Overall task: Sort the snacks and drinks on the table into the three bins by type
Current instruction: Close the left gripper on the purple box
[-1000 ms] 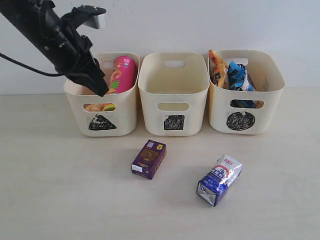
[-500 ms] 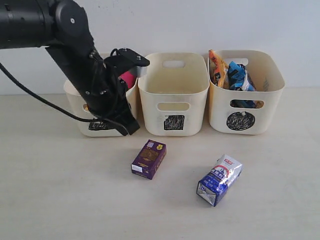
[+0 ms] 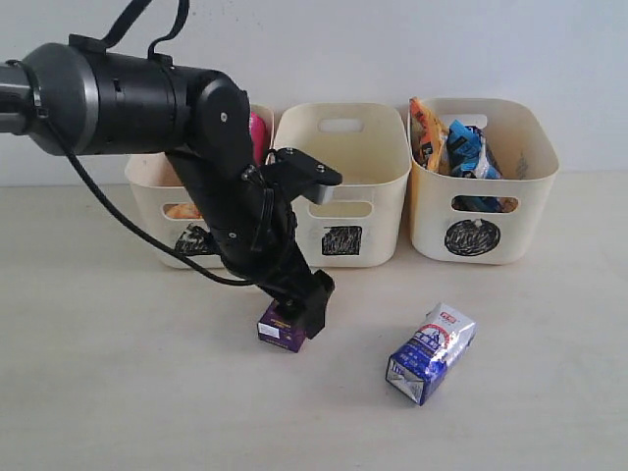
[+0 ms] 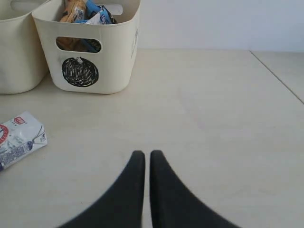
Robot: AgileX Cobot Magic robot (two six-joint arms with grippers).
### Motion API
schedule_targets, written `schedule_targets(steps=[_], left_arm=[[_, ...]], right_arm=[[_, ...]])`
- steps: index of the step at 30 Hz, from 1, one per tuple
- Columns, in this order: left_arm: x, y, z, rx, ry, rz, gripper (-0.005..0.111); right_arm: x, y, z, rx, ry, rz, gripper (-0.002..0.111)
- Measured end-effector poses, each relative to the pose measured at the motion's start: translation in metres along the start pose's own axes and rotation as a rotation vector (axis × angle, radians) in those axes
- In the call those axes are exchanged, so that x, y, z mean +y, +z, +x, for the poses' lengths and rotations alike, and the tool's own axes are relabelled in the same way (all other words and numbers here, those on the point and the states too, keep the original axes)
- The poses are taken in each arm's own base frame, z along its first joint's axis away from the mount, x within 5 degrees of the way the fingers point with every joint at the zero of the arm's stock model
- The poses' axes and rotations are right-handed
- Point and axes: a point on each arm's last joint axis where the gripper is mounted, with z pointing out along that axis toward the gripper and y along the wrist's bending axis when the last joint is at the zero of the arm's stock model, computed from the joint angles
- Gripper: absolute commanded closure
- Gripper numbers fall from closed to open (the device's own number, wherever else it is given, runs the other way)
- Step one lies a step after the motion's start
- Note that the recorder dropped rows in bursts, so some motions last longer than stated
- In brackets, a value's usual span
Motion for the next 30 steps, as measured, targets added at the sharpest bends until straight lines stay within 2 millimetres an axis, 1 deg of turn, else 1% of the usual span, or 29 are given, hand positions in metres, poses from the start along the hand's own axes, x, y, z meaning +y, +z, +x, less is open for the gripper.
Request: schedule_targets(steps=[1, 2, 3, 7, 10, 14, 20, 24, 25, 27, 29, 30], left_arm=[[0.001, 0.004, -0.001, -0.010, -0.014, -0.003, 0.006], [0.002, 0.009, -0.002, -0.013, -0.032, -0.008, 0.012], [0.004, 0.016, -0.003, -0.018, -0.061, -0.022, 0.014], [0.008, 0.040, -0.005, -0.039, -0.113, -0.042, 0.015], [0.012, 0.054, -0.006, -0.047, -0.116, -0.076, 0.015], [0.014, 0.067, -0.005, -0.048, -0.116, -0.088, 0.015], [0.016, 0.078, -0.008, -0.098, -0.136, -0.100, 0.015], [0.017, 0.088, -0.006, -0.080, -0.140, -0.104, 0.015], [0.017, 0.091, -0.005, -0.076, -0.140, -0.104, 0.017], [0.017, 0.092, -0.005, -0.080, -0.145, -0.105, 0.026], [0.018, 0.093, -0.006, -0.091, -0.146, -0.106, 0.047], [0.018, 0.093, -0.006, -0.091, -0.145, -0.107, 0.065]], right_arm=[[0.000, 0.000, 0.000, 0.000, 0.000, 0.000, 0.107], [0.000, 0.000, 0.000, 0.000, 0.000, 0.000, 0.107], [0.000, 0.000, 0.000, 0.000, 0.000, 0.000, 0.107], [0.000, 0.000, 0.000, 0.000, 0.000, 0.000, 0.107], [0.000, 0.000, 0.000, 0.000, 0.000, 0.000, 0.107], [0.000, 0.000, 0.000, 0.000, 0.000, 0.000, 0.107], [0.000, 0.000, 0.000, 0.000, 0.000, 0.000, 0.107], [0.000, 0.000, 0.000, 0.000, 0.000, 0.000, 0.107], [0.000, 0.000, 0.000, 0.000, 0.000, 0.000, 0.107], [0.000, 0.000, 0.000, 0.000, 0.000, 0.000, 0.107], [0.000, 0.000, 0.000, 0.000, 0.000, 0.000, 0.107], [0.000, 0.000, 0.000, 0.000, 0.000, 0.000, 0.107]])
